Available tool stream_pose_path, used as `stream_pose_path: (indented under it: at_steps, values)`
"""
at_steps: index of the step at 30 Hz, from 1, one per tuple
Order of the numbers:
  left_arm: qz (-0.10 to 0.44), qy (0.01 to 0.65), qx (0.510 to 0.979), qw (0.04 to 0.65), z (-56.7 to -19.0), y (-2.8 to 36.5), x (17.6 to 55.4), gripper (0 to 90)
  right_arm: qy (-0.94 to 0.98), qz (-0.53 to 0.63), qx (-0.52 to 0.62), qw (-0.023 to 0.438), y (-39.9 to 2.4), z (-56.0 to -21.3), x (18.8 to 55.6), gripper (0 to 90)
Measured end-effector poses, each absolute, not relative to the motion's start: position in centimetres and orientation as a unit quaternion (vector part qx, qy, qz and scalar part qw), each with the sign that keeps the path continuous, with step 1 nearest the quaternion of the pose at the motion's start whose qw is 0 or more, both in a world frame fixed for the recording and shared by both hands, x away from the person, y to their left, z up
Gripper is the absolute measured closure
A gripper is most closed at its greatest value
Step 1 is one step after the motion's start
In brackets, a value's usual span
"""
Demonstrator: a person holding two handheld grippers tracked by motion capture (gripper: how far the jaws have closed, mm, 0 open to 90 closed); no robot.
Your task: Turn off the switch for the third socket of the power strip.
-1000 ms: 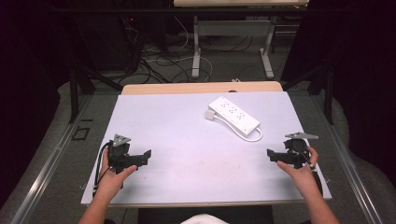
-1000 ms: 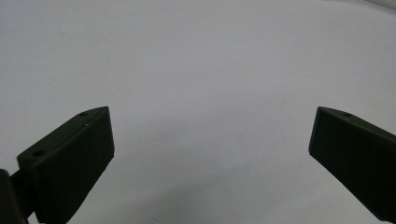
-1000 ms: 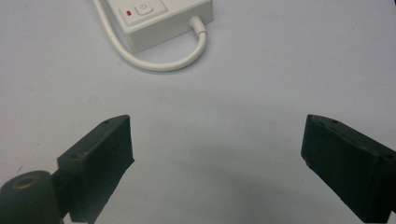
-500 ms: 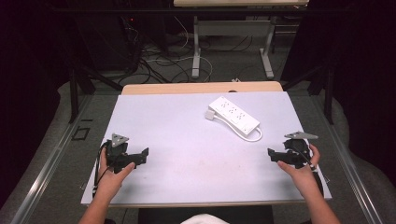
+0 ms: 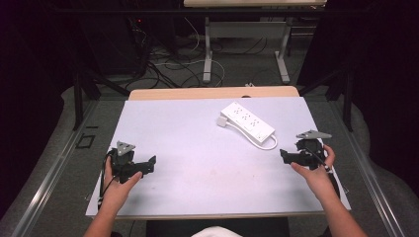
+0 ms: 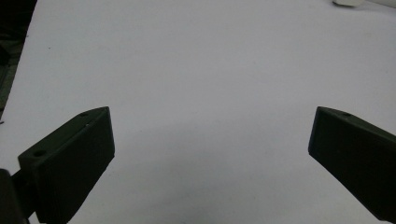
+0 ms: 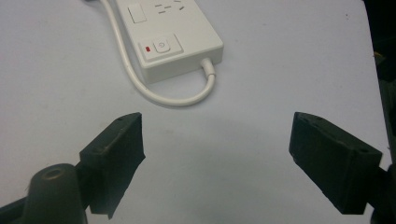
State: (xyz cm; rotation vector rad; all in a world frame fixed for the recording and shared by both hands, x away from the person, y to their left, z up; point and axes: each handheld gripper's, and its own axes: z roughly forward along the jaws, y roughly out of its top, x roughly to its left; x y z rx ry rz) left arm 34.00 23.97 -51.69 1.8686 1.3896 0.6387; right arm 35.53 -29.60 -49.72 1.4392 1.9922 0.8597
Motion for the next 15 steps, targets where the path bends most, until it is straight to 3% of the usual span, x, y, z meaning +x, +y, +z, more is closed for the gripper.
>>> stream_pose_path:
  at_steps: [15]
  values:
    - [0.242,0.541,0.722,0.357,-51.7,24.0,34.0,0.4,0.755,0.327,0.505,0.261,-29.1,-48.0,37.5,28.2]
